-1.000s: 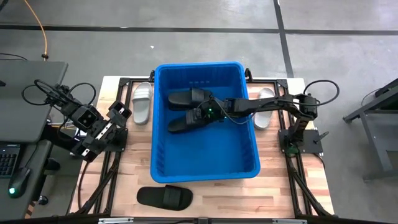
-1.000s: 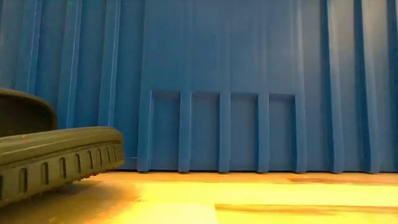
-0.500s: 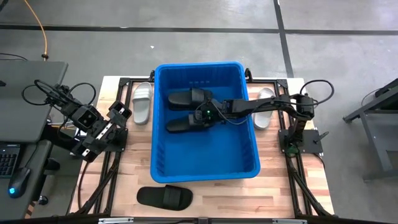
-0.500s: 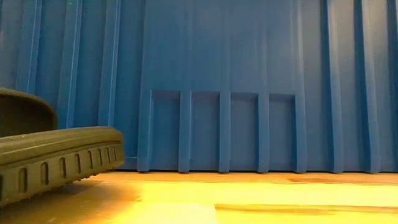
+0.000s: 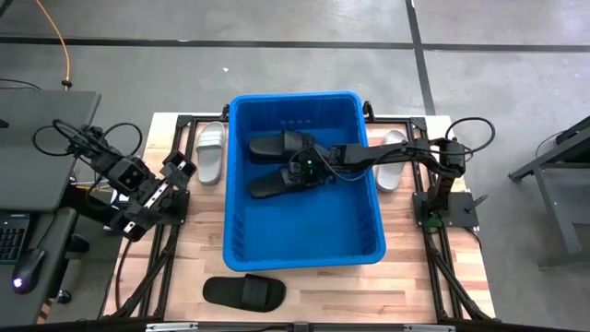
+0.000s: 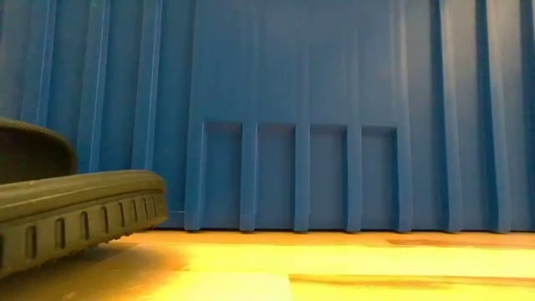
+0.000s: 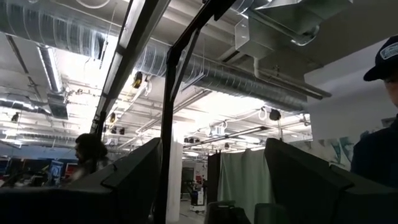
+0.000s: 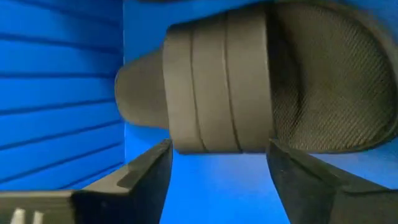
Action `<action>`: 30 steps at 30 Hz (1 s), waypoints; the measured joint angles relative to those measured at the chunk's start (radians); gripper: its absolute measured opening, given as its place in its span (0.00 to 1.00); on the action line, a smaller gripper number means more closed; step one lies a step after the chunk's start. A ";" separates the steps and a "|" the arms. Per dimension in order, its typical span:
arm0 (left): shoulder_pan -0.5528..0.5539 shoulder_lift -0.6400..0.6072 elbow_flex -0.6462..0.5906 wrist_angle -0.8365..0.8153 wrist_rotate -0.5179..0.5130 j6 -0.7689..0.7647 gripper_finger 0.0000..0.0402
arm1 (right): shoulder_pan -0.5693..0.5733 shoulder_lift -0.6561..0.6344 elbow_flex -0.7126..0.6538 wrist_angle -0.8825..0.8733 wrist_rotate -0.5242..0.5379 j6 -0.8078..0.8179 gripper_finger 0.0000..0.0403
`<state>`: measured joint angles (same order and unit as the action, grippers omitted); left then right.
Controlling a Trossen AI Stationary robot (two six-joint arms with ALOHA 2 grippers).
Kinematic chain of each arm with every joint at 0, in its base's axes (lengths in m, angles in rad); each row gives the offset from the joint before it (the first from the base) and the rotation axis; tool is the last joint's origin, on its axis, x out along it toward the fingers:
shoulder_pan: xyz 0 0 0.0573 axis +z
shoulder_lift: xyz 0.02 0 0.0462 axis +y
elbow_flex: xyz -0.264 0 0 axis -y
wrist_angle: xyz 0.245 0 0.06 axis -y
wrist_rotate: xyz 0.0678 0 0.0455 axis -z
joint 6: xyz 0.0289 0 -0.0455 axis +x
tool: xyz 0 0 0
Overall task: Pick and place slides into bin
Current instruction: Put the black slipper into the bin
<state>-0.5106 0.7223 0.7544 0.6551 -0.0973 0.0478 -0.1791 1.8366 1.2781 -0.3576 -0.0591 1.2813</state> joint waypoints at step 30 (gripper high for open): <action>0.000 0.003 0.000 -0.224 0.095 -0.021 0.69 | 0.403 -0.293 0.000 0.082 0.515 -0.059 0.62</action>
<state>-0.5110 0.7258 0.7544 0.4315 -0.0020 0.0265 0.2242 1.5432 1.2781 -0.2752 0.4558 1.2228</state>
